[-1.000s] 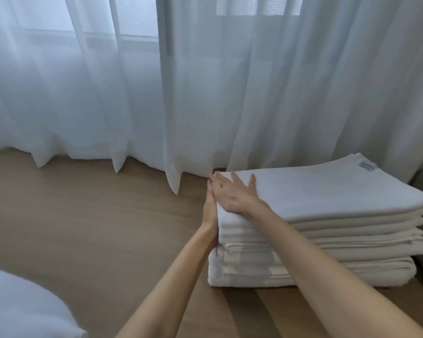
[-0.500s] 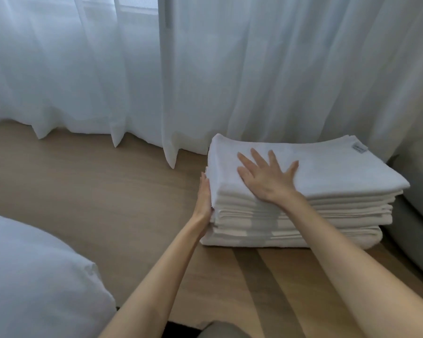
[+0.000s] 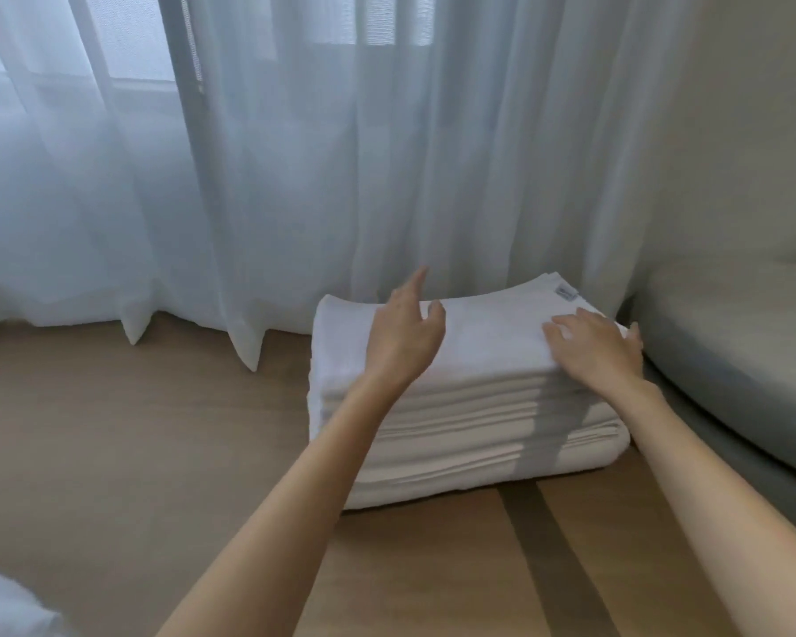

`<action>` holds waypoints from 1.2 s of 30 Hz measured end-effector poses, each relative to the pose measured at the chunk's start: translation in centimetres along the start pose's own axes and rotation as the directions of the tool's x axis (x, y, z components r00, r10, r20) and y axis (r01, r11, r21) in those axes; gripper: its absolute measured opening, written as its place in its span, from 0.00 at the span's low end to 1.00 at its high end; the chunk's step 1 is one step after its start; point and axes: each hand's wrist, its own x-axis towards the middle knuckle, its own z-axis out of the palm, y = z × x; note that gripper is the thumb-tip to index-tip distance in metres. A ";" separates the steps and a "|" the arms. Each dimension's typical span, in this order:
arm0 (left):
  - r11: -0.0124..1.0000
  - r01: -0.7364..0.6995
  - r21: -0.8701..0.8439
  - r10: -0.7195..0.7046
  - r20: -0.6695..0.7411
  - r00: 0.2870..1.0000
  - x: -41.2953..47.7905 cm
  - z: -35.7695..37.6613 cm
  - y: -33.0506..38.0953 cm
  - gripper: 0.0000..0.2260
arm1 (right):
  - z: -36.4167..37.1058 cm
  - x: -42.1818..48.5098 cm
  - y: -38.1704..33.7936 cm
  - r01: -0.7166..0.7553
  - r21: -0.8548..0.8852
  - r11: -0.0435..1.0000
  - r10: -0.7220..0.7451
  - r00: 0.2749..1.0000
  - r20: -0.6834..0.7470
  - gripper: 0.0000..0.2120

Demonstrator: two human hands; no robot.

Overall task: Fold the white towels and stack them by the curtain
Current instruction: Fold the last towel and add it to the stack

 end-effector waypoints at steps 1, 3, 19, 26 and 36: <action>0.998 -0.027 0.057 0.022 0.085 0.996 0.3 1.3 0.6 0.23 | 0.0 0.0 0.9 -0.035 0.017 0.999 0.035 0.999 -0.008 0.21; 0.980 -0.074 0.186 0.013 0.309 0.951 0.6 3.8 1.2 0.23 | 0.6 -0.1 2.4 -0.103 0.132 0.986 0.105 0.994 -0.012 0.21; 0.674 -0.494 0.550 0.193 0.514 0.836 0.8 3.0 -4.5 0.40 | 4.9 -3.7 3.0 -0.169 0.717 0.677 0.318 0.945 -0.076 0.26; 0.720 -0.413 0.558 -0.021 0.612 0.791 1.9 -3.4 -7.1 0.41 | 4.5 -6.5 -1.0 -0.053 0.676 0.735 0.143 0.987 -0.077 0.29; 0.943 -0.173 0.284 -0.001 0.524 0.852 4.9 1.7 -1.8 0.28 | 4.2 -1.1 -0.6 -0.277 0.954 0.112 0.156 0.953 0.258 0.28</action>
